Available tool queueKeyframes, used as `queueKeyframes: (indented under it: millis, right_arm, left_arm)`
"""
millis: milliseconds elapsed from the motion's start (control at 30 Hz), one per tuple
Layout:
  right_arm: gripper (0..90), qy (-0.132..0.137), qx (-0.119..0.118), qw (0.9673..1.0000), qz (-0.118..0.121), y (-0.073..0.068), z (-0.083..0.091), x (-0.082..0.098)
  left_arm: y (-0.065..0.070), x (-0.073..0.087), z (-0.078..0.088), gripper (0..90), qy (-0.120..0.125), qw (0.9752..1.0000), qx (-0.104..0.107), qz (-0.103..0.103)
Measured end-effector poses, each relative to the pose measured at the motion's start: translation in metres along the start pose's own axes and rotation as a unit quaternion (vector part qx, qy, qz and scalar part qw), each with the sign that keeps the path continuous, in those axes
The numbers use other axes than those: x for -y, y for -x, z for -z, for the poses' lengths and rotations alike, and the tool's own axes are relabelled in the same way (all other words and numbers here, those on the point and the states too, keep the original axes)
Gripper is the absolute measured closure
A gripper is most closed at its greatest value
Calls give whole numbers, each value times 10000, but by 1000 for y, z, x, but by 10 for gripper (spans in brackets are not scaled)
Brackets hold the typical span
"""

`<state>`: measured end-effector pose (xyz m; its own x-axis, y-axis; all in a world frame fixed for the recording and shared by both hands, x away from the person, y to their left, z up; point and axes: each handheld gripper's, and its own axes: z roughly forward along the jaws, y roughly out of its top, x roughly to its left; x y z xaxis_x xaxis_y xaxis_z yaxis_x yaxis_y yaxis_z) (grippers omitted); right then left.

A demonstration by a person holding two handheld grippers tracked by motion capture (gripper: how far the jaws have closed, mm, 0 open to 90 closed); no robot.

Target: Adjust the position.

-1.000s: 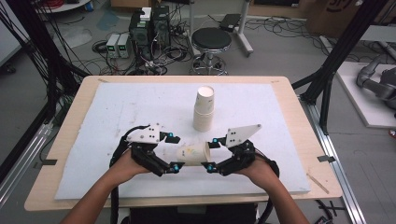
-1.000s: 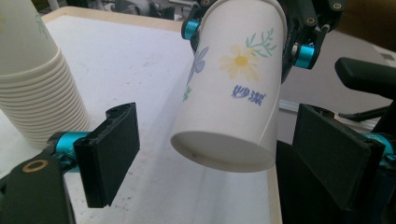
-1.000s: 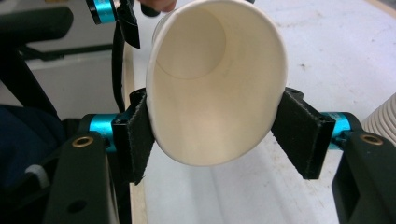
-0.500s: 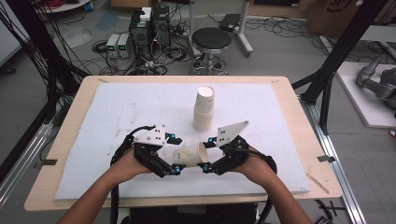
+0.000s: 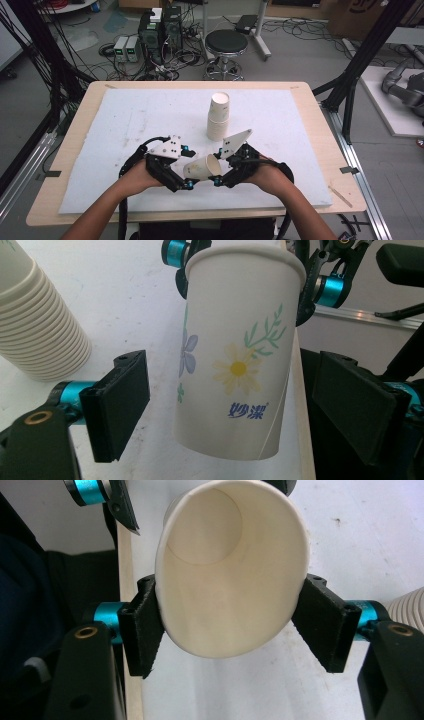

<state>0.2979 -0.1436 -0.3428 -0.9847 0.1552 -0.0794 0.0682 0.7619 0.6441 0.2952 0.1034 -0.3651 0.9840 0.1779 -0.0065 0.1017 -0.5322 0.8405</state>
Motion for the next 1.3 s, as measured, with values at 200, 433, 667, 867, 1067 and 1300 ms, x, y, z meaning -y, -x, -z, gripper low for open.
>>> queueKeyframes:
  millis: [200,433,667,867,1067,1300]
  right_arm:
    - [326,-224,37,9997,132,0,-1,-7]
    - [324,-623,101,9971,417,-2,-3,-20]
    - [324,-934,58,9940,559,-5,-5,-29]
    - [324,-1043,-54,9926,616,-9,-8,-30]
    - [315,-1059,-112,9920,674,-10,-10,-31]
    - [216,-227,-114,9997,69,-5,2,-24]
  left_arm:
    - [0,-1,-4,154,-210,9998,27,-68]
    - [0,-4,-11,181,-464,9988,75,-109]
    - [0,-5,-17,218,-599,9980,159,-81]
    - [0,-5,-20,288,-573,9978,320,-115]
    - [2,-5,-23,359,-636,9967,448,-209]
    - [-1,1,-19,318,-317,9989,356,-4]
